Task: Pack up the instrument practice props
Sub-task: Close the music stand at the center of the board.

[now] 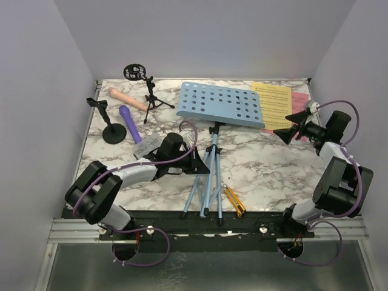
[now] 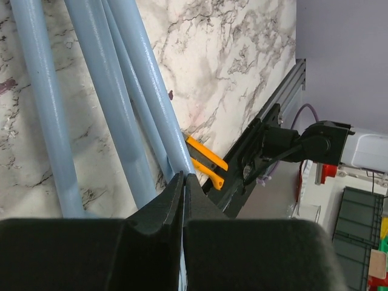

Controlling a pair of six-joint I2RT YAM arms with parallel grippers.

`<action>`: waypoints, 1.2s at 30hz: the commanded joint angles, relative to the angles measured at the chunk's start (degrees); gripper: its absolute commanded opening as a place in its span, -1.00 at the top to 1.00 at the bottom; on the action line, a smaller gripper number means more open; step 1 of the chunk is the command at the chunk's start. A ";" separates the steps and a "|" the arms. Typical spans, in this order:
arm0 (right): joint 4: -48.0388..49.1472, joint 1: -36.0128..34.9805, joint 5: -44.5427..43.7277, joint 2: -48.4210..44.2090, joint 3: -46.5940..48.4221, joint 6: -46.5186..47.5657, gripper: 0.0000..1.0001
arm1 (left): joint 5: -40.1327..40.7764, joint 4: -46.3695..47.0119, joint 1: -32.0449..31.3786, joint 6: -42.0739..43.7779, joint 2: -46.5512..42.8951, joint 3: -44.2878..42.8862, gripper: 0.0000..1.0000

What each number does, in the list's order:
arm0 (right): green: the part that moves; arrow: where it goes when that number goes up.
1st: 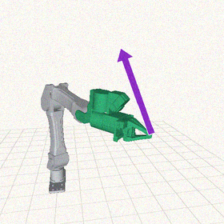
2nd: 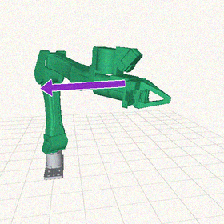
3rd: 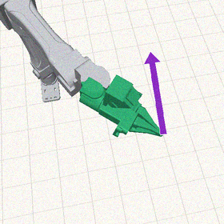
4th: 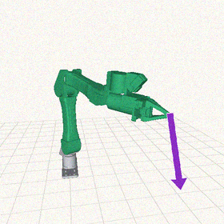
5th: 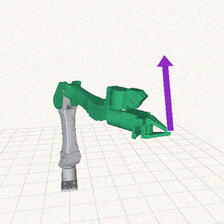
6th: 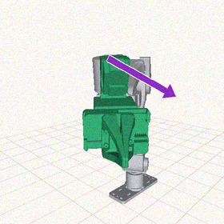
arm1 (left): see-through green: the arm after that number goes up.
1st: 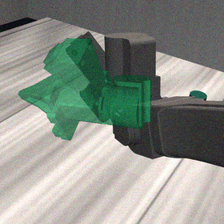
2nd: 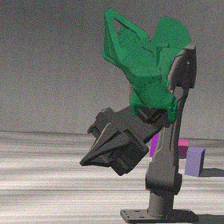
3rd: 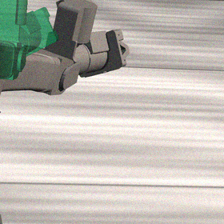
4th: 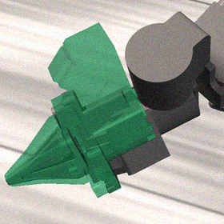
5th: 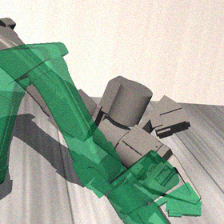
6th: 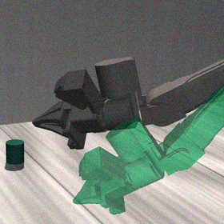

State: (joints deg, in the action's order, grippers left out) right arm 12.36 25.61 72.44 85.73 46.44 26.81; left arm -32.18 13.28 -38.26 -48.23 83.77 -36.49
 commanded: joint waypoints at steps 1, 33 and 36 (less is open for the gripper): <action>0.52 0.41 1.34 0.18 -0.62 -0.44 -1.00 | 0.85 0.81 -0.51 1.27 3.20 2.00 0.94; -0.53 0.43 3.55 -0.83 -0.55 -0.26 -1.00 | 7.47 -8.97 0.49 4.44 -15.69 3.00 -0.14; -0.50 0.41 3.49 -0.57 -0.51 -0.27 -0.99 | 1.35 -4.89 0.50 1.33 -15.19 4.28 -0.15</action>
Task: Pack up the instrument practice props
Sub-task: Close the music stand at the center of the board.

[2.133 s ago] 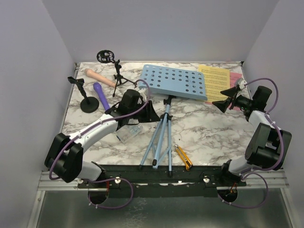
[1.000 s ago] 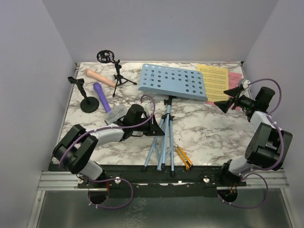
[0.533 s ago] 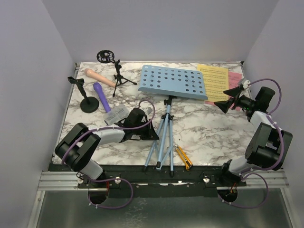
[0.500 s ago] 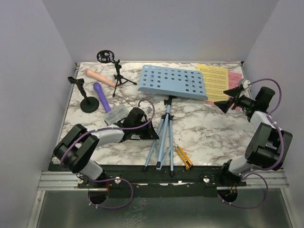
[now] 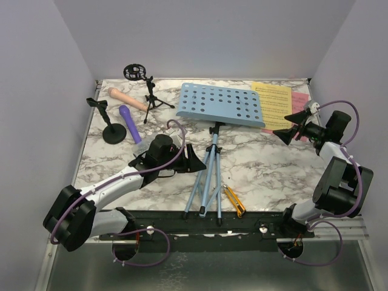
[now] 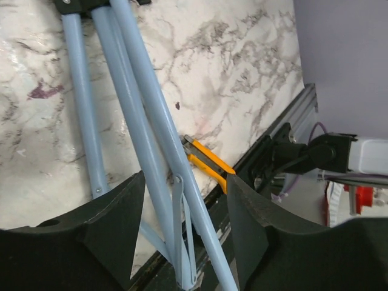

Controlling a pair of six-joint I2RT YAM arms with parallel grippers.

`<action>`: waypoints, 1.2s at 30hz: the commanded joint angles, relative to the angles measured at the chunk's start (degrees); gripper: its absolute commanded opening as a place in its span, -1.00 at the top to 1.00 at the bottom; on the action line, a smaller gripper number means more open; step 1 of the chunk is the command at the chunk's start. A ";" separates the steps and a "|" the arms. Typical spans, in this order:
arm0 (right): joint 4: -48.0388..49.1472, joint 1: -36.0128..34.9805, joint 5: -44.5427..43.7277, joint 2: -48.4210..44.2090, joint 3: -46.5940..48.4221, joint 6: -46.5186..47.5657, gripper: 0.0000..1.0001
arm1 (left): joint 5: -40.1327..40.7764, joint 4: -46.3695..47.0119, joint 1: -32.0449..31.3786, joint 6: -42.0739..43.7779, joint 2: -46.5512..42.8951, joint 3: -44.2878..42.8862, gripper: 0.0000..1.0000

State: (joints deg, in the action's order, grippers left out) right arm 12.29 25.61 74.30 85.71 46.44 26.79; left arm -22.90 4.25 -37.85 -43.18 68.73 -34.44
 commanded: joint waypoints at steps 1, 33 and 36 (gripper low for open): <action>-0.54 0.42 1.56 -0.46 -0.46 -0.24 -1.00 | -9.25 5.04 0.11 -4.83 0.41 2.41 -0.11; -2.13 0.43 0.85 0.06 -0.10 1.24 -0.99 | -12.25 14.30 -1.00 -4.16 19.54 3.33 0.55; -2.35 0.42 0.84 -0.13 0.02 1.25 -0.99 | -11.37 12.49 -0.94 -3.27 18.38 2.13 0.54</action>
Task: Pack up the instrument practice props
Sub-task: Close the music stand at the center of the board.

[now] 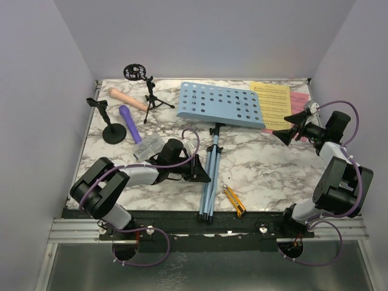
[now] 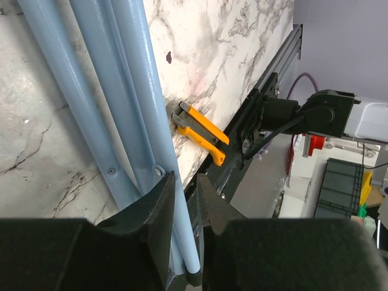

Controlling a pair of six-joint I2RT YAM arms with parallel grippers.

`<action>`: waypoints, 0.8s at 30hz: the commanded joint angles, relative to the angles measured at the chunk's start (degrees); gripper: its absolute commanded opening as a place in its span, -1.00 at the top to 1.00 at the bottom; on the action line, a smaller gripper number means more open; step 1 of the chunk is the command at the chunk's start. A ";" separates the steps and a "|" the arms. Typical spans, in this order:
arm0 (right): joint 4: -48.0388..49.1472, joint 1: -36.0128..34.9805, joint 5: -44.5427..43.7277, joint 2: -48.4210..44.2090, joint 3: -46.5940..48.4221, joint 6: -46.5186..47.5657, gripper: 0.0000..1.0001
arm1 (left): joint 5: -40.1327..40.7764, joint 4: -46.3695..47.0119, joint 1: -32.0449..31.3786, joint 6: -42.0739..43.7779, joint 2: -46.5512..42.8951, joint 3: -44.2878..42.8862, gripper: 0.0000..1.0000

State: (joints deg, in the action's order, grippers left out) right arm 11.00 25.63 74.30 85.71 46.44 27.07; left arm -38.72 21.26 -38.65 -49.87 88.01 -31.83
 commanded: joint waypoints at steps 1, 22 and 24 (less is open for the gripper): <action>-1.20 0.40 0.84 -0.18 0.04 1.03 -0.99 | 4.55 -4.72 -0.13 3.56 -1.44 -0.67 0.52; -12.28 0.65 -5.89 -19.10 1.02 -10.05 -1.00 | 22.30 -16.21 6.86 17.01 -35.36 -2.35 -0.97; -12.97 0.74 -8.27 -21.65 2.17 -15.26 -1.00 | 19.99 -16.23 9.06 17.74 -35.73 -4.30 -0.97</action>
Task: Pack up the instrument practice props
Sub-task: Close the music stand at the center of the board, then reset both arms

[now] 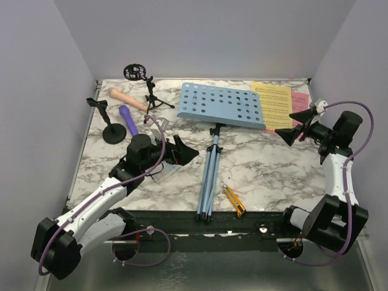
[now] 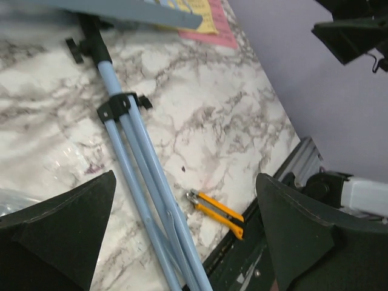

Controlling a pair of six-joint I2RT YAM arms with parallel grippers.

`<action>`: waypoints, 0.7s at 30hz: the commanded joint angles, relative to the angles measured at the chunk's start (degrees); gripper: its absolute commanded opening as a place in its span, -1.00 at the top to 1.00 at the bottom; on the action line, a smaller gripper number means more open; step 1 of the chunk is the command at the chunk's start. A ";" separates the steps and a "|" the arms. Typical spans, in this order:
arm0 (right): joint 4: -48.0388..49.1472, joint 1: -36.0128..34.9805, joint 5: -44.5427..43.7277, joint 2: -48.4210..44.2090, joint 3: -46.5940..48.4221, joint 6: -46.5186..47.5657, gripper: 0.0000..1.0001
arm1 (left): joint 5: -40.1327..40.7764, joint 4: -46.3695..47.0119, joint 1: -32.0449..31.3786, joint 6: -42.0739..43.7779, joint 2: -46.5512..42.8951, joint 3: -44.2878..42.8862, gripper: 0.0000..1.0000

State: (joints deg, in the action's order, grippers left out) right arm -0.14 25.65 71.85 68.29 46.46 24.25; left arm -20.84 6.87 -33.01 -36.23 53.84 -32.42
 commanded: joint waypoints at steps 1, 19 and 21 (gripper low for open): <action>-4.66 0.81 -6.40 -5.08 3.55 -12.61 -0.99 | 1.05 -3.07 4.77 4.63 -1.39 -5.23 -0.97; -26.33 0.83 -13.06 -12.20 24.64 -25.98 -0.99 | -4.30 -16.27 17.99 8.34 -0.12 -24.47 -0.97; -25.72 0.86 -12.96 -13.33 25.21 -28.11 -0.99 | -4.21 -16.43 18.04 7.81 -1.26 -24.86 -0.97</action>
State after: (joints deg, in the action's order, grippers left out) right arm -22.00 26.00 57.32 56.60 69.38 0.86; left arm -23.40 -8.10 -15.42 -26.81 55.33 -54.96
